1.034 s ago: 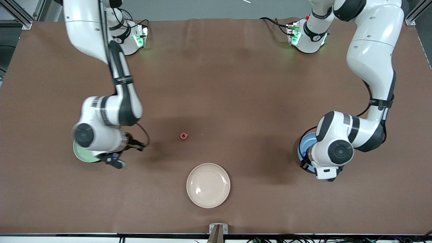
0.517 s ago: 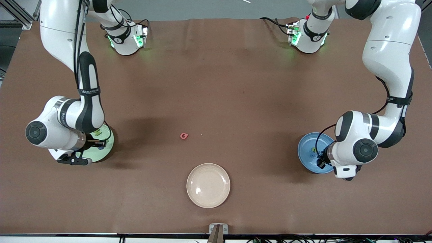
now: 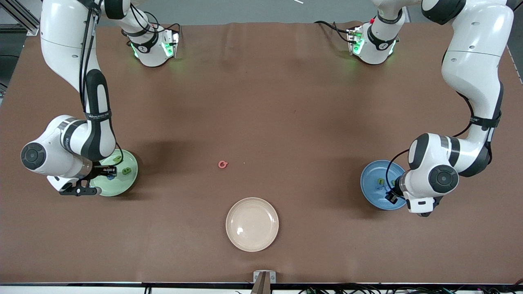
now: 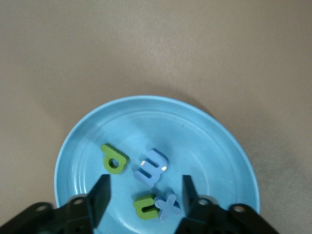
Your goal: Sort upper and lower case letters into plates
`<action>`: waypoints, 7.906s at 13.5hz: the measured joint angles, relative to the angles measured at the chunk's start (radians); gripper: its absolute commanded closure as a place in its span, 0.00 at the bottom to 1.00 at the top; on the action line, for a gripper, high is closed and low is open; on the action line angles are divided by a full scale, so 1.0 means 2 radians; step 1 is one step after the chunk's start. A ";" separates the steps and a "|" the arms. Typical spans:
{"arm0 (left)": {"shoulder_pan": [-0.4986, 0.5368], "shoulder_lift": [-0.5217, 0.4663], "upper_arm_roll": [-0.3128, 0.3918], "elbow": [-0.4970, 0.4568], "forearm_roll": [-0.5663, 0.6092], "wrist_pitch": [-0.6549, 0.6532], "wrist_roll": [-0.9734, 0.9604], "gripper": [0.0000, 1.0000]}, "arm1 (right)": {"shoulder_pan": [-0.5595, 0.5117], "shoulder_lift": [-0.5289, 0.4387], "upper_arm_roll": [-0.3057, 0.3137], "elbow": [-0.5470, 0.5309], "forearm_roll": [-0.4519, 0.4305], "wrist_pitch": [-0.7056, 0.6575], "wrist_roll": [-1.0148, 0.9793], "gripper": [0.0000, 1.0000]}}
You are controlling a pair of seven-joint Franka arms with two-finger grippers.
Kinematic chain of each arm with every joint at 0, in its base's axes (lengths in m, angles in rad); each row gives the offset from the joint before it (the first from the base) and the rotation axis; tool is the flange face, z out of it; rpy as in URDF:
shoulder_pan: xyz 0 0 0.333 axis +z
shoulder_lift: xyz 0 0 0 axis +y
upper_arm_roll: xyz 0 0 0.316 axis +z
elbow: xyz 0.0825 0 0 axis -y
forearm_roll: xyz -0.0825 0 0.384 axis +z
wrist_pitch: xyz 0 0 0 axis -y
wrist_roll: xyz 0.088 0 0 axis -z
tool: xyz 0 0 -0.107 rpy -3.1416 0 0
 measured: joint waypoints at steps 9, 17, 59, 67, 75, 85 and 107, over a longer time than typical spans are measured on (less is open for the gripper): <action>0.000 -0.057 -0.051 0.020 0.000 -0.054 0.021 0.01 | -0.048 0.025 0.056 0.002 0.009 0.044 -0.005 0.00; 0.002 -0.104 -0.060 0.022 0.000 -0.147 0.097 0.00 | 0.032 -0.020 0.018 0.042 0.005 -0.092 0.118 0.00; -0.033 -0.353 0.052 0.022 -0.117 -0.296 0.523 0.00 | 0.250 0.040 0.014 0.077 0.070 -0.052 0.452 0.89; -0.033 -0.354 0.052 0.018 -0.132 -0.292 0.523 0.00 | 0.221 0.002 -0.145 0.019 0.070 -0.130 0.112 0.89; -0.033 -0.356 0.052 0.017 -0.138 -0.292 0.522 0.00 | 0.060 0.005 -0.117 0.000 0.070 -0.107 -0.113 0.89; -0.033 -0.360 0.051 0.017 -0.139 -0.285 0.521 0.00 | -0.004 0.049 -0.044 -0.001 0.070 -0.029 -0.135 0.86; -0.033 -0.365 0.050 0.012 -0.139 -0.279 0.521 0.00 | -0.182 0.000 0.191 0.110 -0.160 -0.105 0.067 0.00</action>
